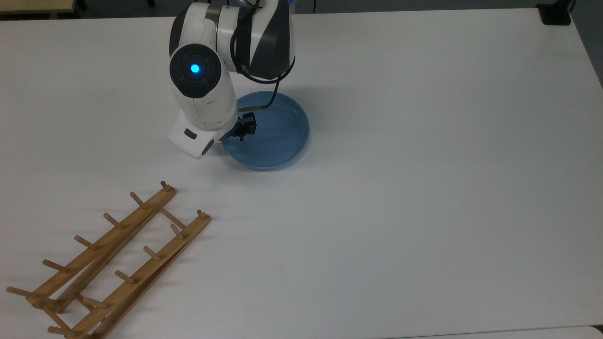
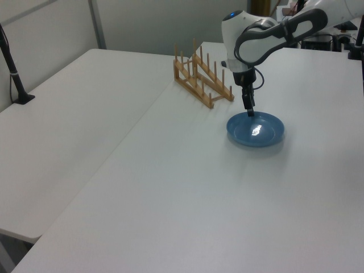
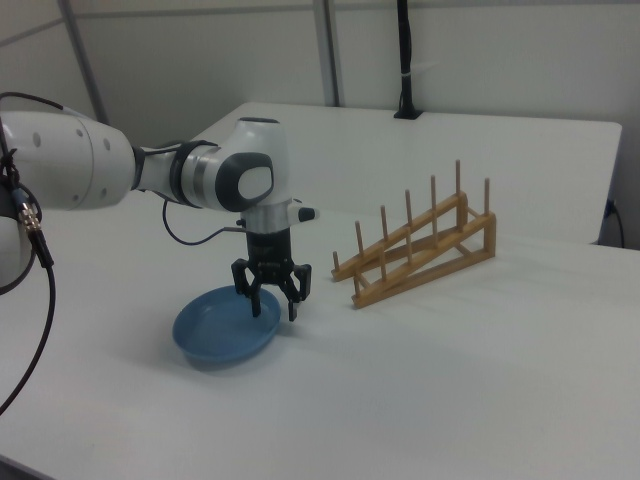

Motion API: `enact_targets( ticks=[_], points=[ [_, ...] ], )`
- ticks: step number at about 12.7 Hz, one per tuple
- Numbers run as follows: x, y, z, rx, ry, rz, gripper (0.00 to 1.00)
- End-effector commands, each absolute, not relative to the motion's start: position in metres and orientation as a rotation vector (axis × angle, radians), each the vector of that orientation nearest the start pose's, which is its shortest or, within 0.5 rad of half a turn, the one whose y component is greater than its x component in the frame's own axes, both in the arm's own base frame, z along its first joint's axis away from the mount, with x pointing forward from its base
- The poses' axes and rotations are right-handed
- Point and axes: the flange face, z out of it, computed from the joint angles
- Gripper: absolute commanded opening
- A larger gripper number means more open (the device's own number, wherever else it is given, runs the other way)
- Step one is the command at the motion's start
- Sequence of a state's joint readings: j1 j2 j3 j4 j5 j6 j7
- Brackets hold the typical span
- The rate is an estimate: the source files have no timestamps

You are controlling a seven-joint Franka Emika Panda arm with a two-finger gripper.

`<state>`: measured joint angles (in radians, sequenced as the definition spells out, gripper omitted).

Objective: Place plate in plate rack
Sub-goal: 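Lower the open gripper onto the rim of the blue plate, then close the gripper on the plate rim and tilt the plate up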

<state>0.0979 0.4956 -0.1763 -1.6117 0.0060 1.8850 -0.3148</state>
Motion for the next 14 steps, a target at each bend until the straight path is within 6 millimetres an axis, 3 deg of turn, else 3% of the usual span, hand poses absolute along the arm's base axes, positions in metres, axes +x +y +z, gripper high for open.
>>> enact_targets(
  ticks=[1, 2, 4, 6, 10, 11, 14],
  points=[
    [0.656, -0.032, 0.315, -3.116, -0.434, 0.335, 0.67],
    [0.656, -0.03, 0.315, -3.115, -0.438, 0.334, 0.59],
    [0.656, -0.026, 0.315, -3.109, -0.447, 0.331, 0.26],
    [0.657, -0.019, 0.315, -3.105, -0.463, 0.318, 0.03],
    [0.659, -0.021, 0.325, -3.104, -0.482, 0.29, 0.0],
    [0.661, -0.022, 0.339, -3.108, -0.49, 0.252, 0.0],
    [0.68, -0.033, 0.425, -3.146, -0.469, -0.039, 0.0]
  ],
)
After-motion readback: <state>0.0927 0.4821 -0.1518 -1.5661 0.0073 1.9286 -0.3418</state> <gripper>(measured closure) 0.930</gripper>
